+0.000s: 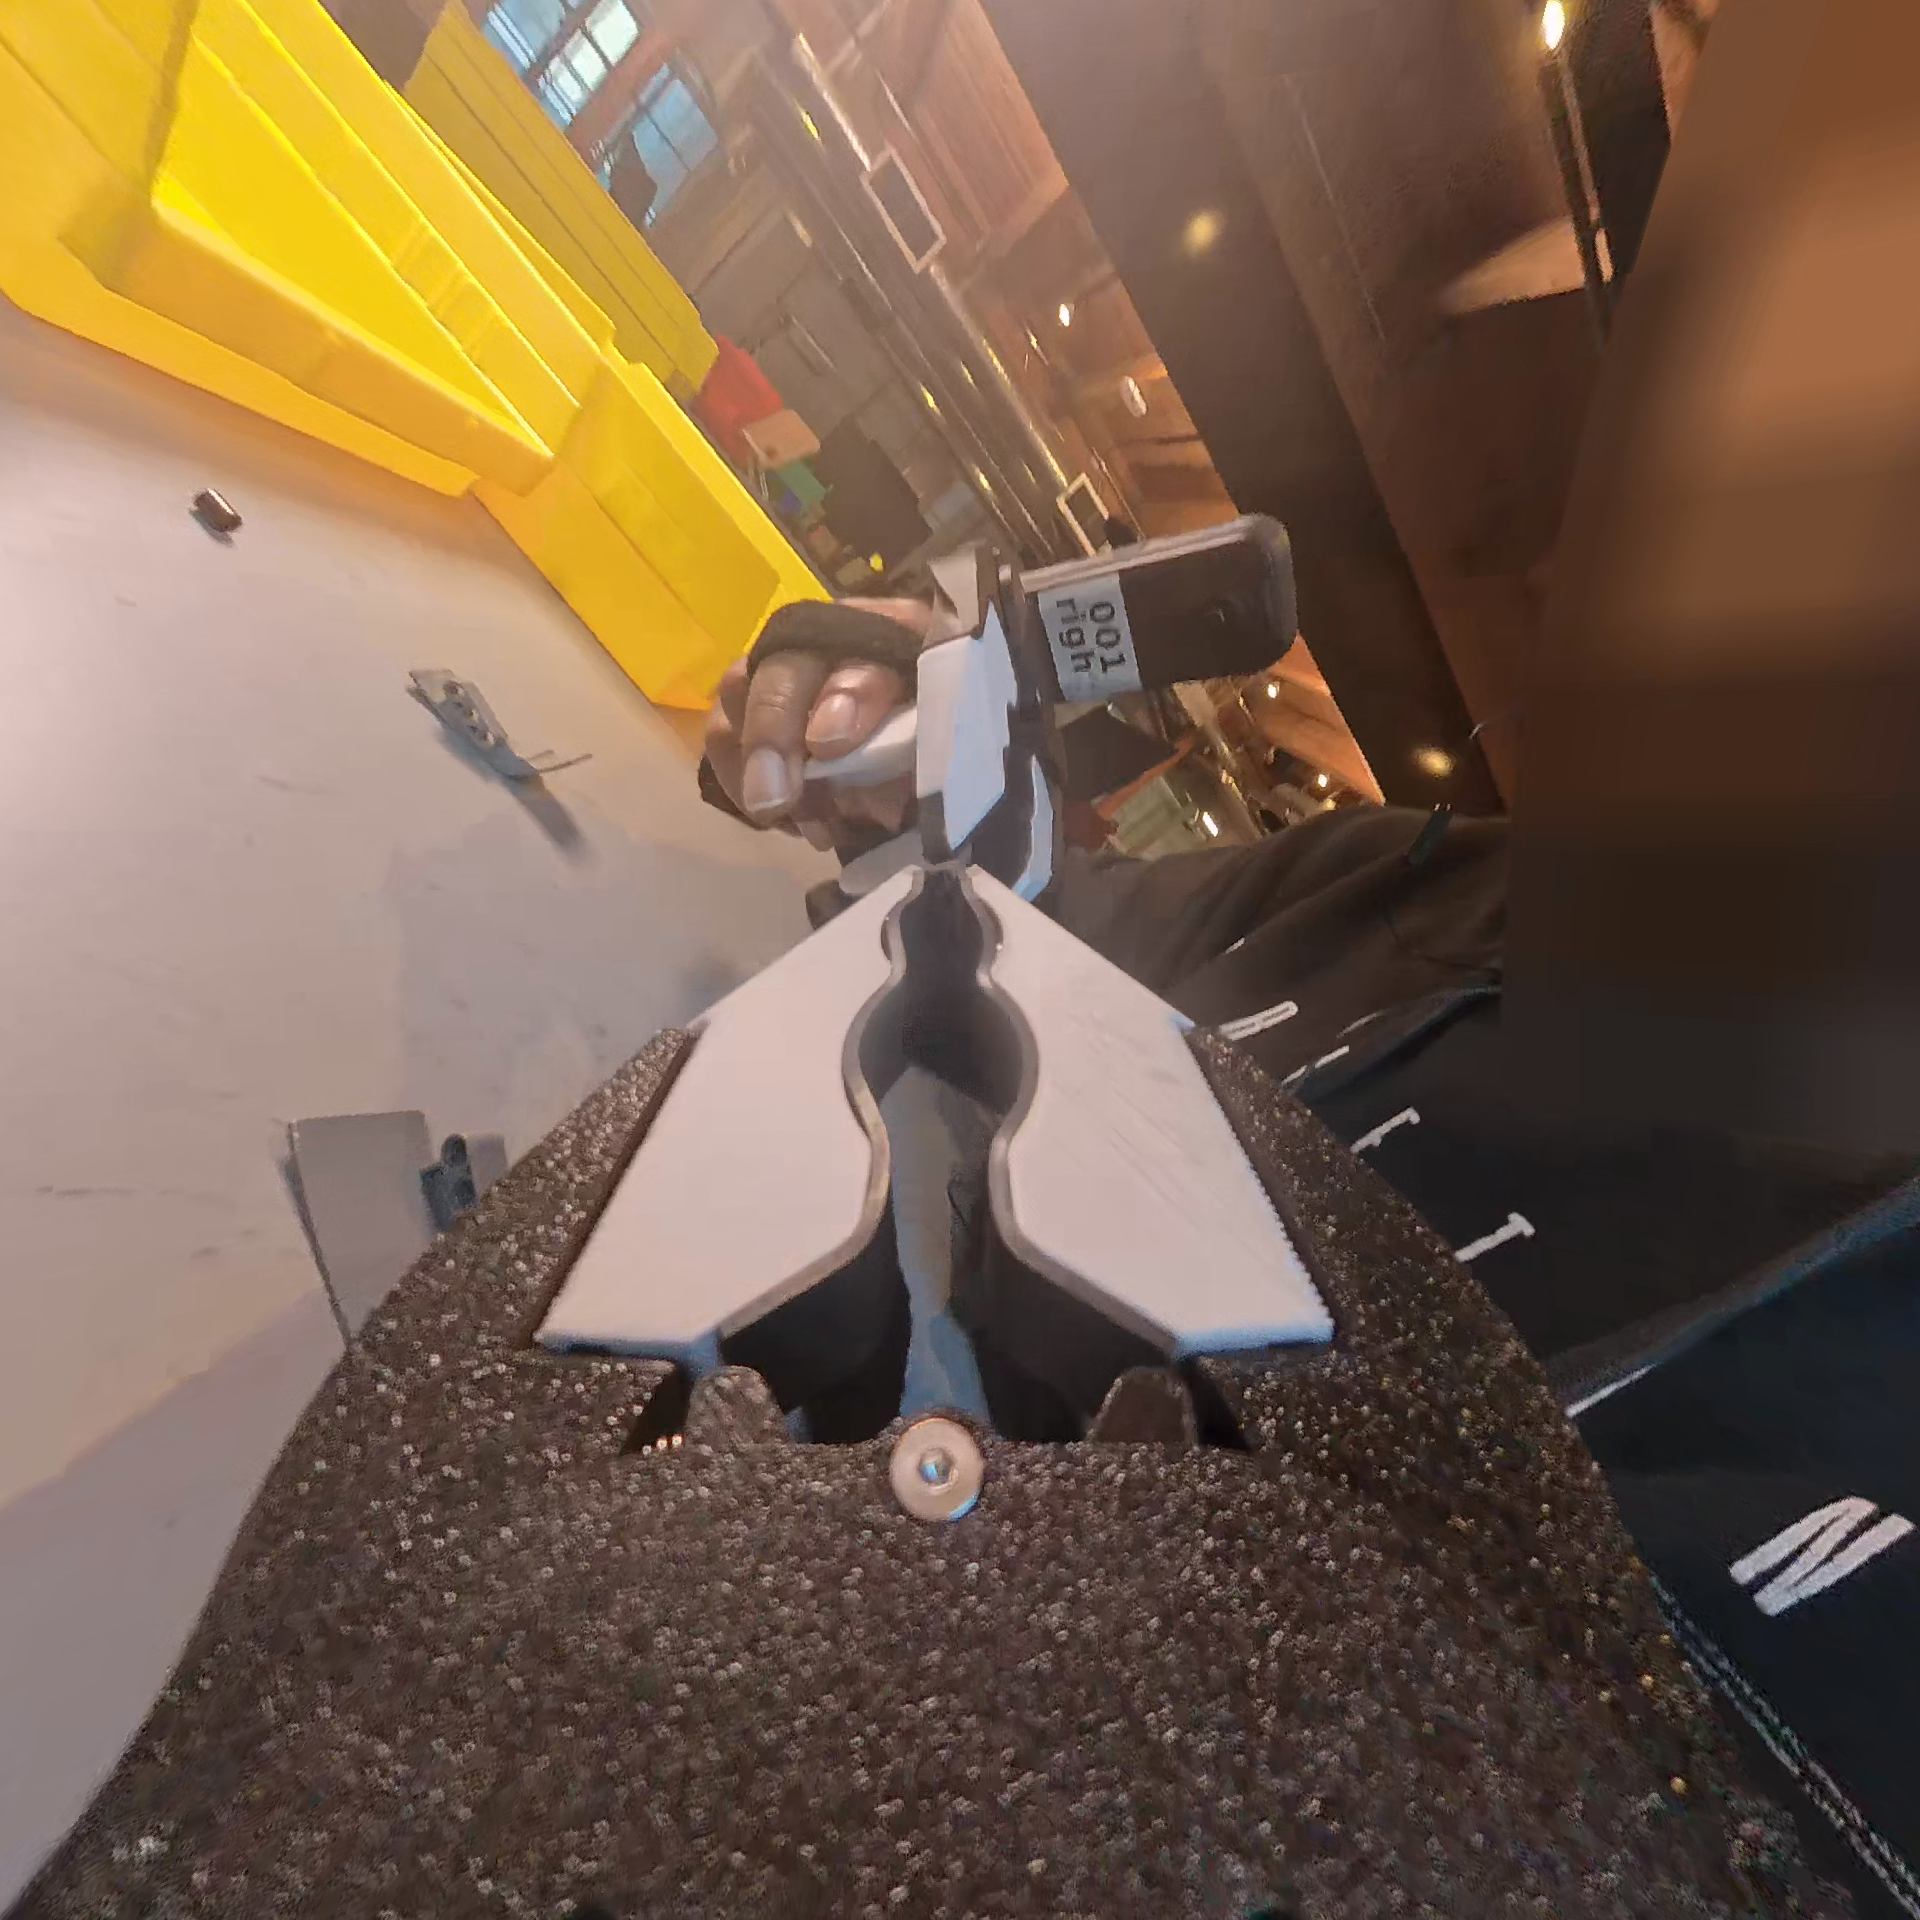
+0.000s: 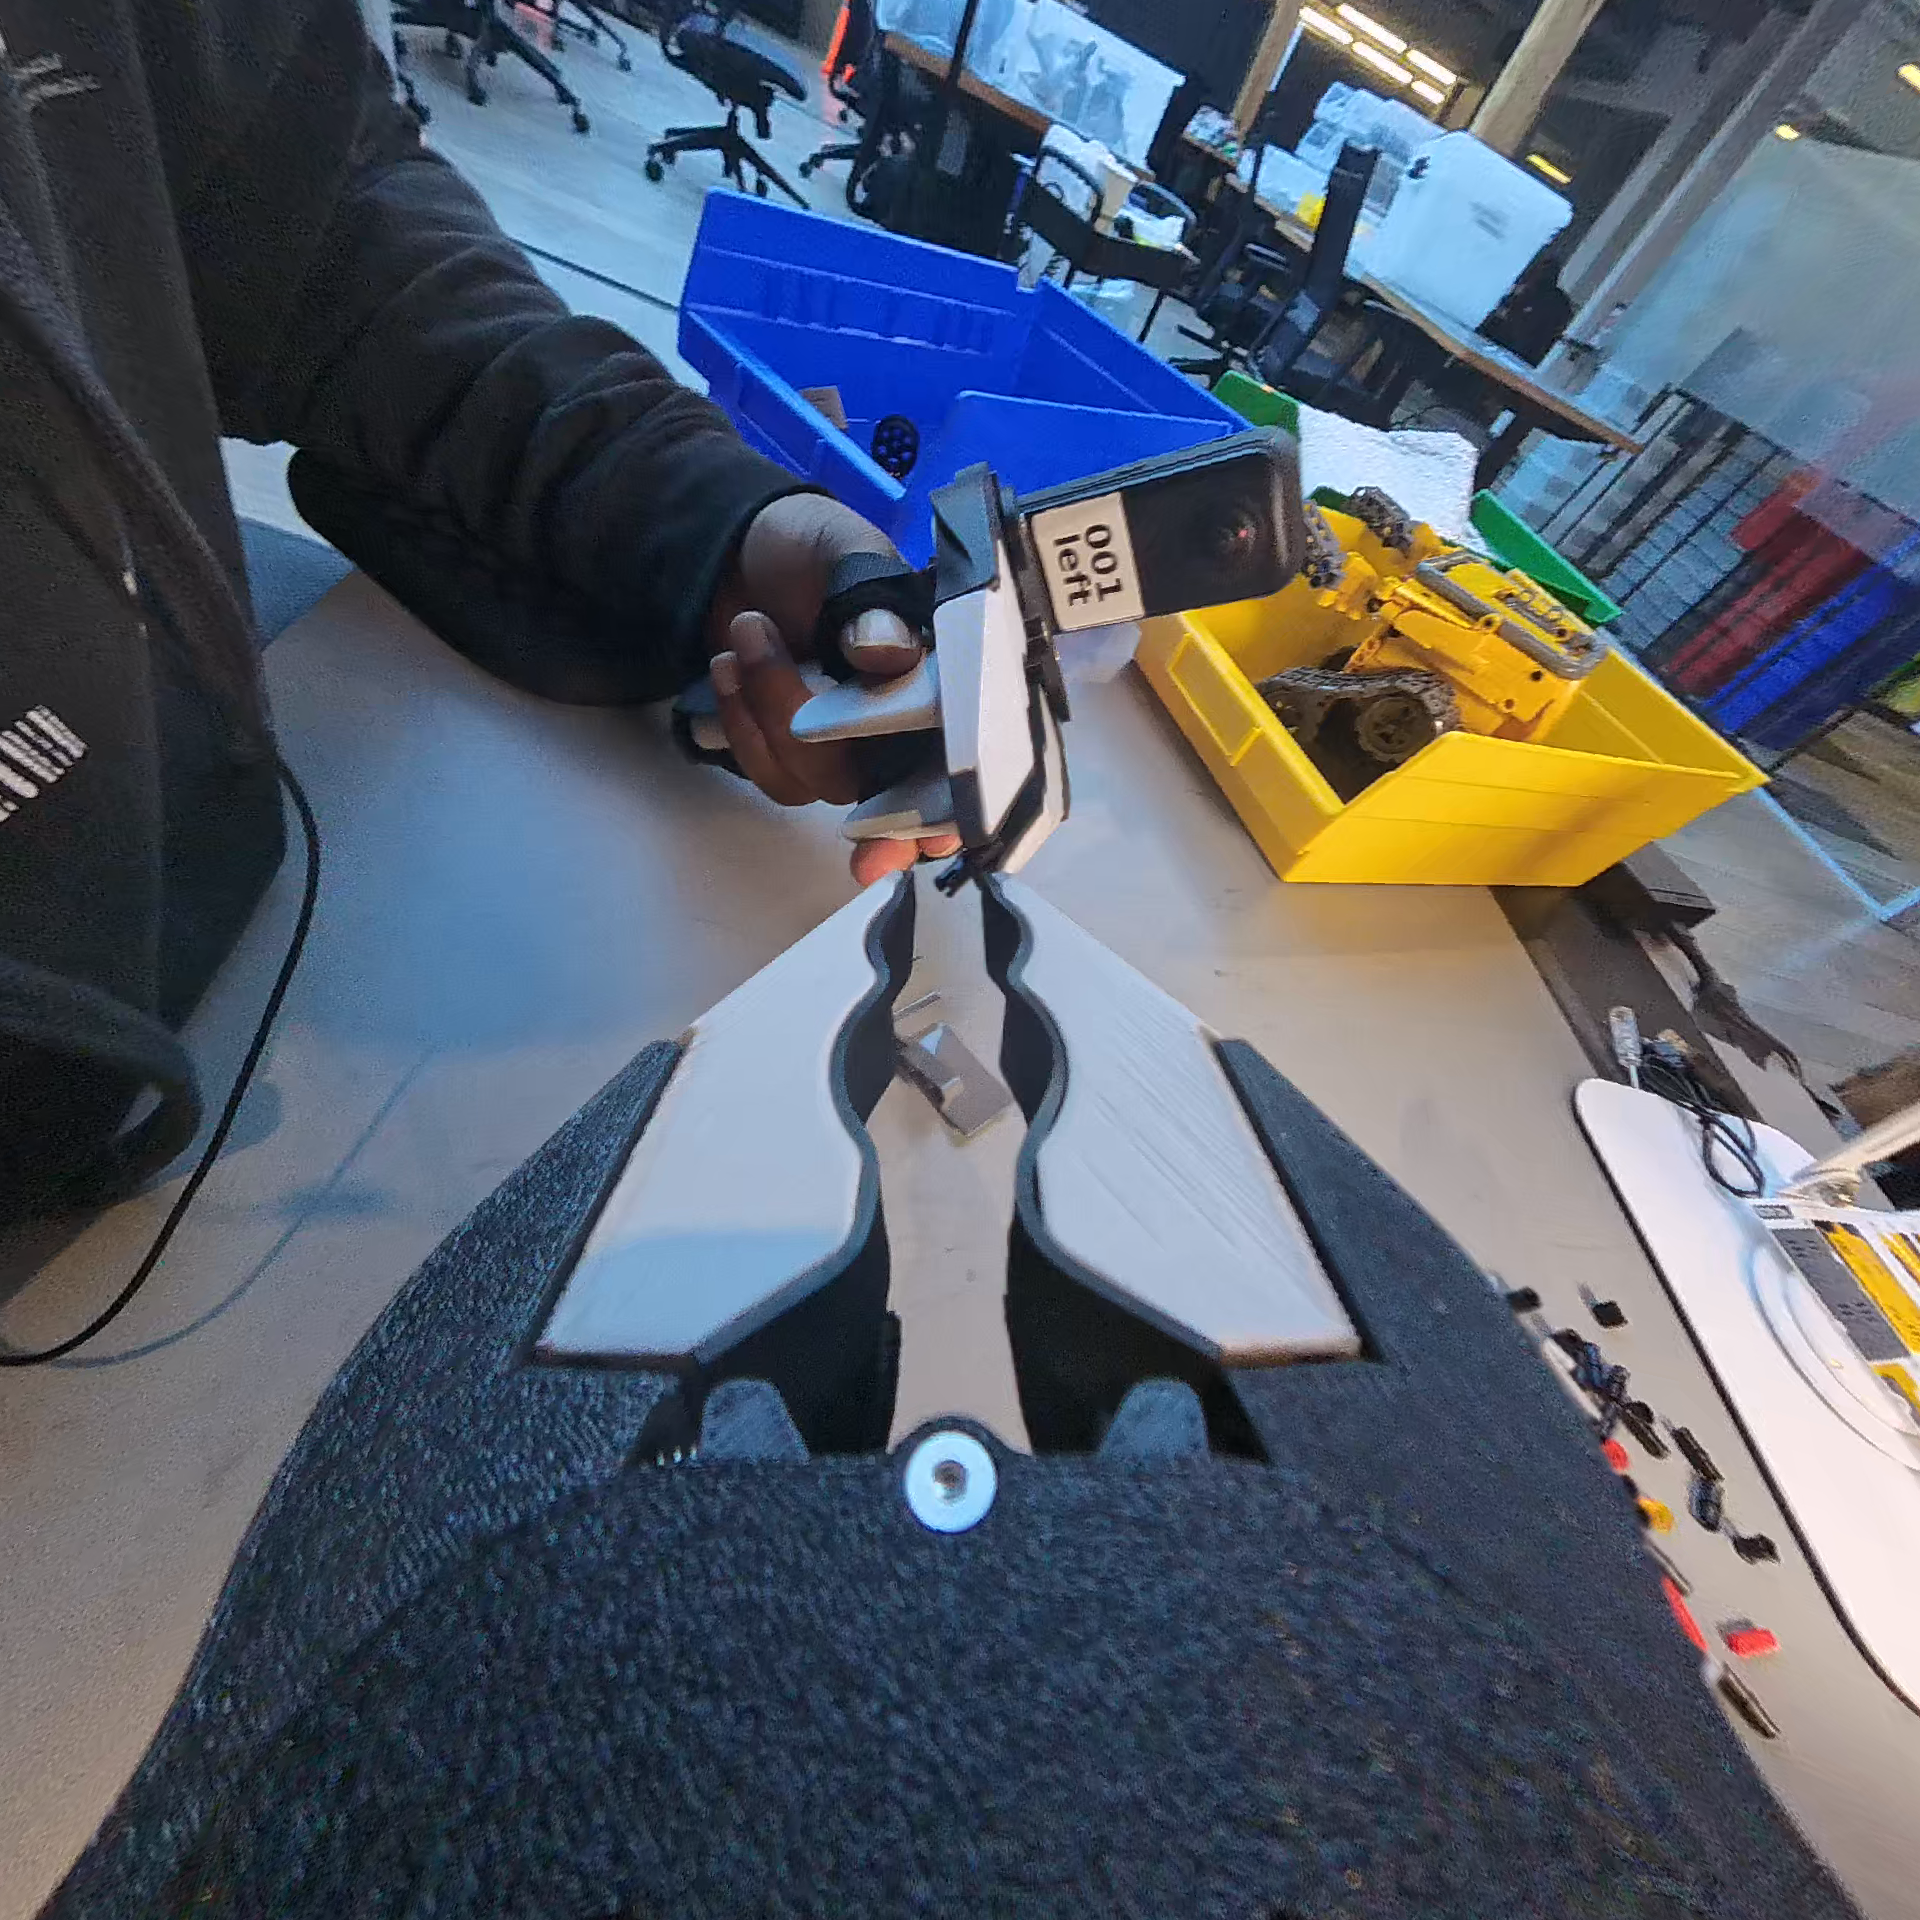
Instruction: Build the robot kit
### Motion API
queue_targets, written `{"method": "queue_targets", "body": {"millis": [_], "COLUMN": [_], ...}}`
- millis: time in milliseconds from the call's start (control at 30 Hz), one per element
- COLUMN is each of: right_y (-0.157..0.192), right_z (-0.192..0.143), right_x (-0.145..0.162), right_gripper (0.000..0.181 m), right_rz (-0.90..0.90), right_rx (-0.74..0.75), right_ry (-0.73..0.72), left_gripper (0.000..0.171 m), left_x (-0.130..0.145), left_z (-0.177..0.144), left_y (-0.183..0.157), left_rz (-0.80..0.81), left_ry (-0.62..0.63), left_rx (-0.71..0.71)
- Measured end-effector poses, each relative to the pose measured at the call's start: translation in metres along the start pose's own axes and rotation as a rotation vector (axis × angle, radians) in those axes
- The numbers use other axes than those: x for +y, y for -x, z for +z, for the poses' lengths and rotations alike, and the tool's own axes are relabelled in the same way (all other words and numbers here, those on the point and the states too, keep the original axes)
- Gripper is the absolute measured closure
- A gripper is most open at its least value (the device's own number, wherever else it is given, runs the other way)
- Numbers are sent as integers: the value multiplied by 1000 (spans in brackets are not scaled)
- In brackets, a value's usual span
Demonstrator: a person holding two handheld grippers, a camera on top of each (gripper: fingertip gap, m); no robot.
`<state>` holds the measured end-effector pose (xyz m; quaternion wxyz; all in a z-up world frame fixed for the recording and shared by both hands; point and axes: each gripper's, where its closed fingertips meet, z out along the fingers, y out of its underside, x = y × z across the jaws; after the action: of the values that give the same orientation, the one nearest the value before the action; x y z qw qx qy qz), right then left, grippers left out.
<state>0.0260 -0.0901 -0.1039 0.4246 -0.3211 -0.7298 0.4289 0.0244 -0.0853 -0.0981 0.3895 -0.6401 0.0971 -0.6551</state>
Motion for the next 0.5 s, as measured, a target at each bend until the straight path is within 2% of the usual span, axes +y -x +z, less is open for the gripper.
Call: {"method": "queue_targets", "body": {"millis": [233, 500], "right_y": [-29, -41], "right_z": [4, 5], "right_x": [-3, -10], "right_gripper": [164, 174], "right_rz": [-30, -45], "right_rx": [217, 304], "right_ry": [-9, -30], "left_gripper": [168, 168], "left_x": [-31, -36], "left_z": [-7, -6], "left_y": [3, 2], "left_rz": [-82, -111], "left_ry": [-224, -277], "left_rx": [33, 52]}}
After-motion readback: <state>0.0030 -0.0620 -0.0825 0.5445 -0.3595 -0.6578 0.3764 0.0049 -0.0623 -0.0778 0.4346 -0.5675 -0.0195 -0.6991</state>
